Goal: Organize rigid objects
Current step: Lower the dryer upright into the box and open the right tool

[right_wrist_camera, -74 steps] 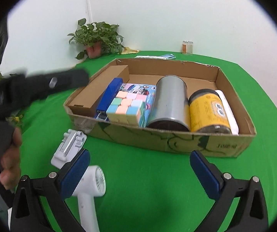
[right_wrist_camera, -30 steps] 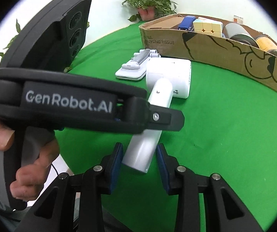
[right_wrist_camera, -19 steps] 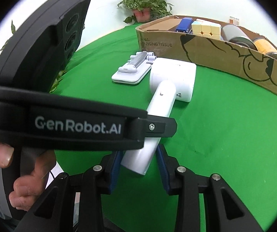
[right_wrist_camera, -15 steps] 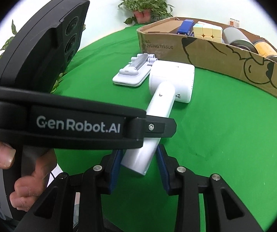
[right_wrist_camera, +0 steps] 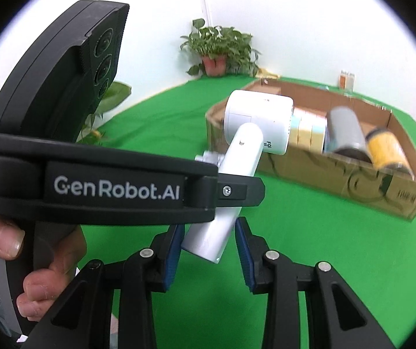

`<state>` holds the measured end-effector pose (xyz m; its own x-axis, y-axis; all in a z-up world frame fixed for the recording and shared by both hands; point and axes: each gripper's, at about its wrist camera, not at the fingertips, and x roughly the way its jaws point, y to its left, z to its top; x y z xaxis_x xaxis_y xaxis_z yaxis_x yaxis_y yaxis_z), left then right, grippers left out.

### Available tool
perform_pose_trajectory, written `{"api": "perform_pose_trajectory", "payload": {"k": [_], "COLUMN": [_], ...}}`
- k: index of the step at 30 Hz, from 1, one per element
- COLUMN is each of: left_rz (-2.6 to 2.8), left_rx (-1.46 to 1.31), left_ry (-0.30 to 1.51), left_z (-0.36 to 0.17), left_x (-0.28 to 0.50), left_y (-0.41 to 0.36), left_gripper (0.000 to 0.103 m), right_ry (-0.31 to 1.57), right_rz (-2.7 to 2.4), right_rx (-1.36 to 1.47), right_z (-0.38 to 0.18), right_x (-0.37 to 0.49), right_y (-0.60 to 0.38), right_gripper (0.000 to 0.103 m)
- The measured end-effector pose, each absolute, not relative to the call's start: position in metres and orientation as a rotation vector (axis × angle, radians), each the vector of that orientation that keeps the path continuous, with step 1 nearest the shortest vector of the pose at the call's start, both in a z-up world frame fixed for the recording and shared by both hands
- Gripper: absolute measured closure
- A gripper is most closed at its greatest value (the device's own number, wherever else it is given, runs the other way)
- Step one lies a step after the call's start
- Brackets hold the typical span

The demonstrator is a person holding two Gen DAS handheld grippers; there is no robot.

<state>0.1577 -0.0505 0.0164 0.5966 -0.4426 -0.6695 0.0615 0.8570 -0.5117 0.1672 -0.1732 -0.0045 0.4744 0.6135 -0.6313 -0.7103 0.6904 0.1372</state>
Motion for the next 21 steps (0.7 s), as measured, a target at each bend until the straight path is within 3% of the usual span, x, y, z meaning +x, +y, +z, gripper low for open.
{"api": "perform_pose_trajectory", "payload": {"k": [12, 21], "left_rz": [-0.273, -0.288], "left_rx": [-0.407, -0.451], "left_ry": [0.841, 0.957], "left_z": [0.067, 0.041], "left_x": [0.234, 0.330], "left_y": [-0.002, 0.038], "left_gripper": [0.075, 0.075], "right_ry": [0.645, 0.766], "right_rz": [0.820, 0.800], "right_rx": [-0.155, -0.080], "right_z": [0.035, 0.016], "right_x": [0.240, 0.312], "right_y": [-0.123, -0.092], "right_gripper": [0.069, 0.069]}}
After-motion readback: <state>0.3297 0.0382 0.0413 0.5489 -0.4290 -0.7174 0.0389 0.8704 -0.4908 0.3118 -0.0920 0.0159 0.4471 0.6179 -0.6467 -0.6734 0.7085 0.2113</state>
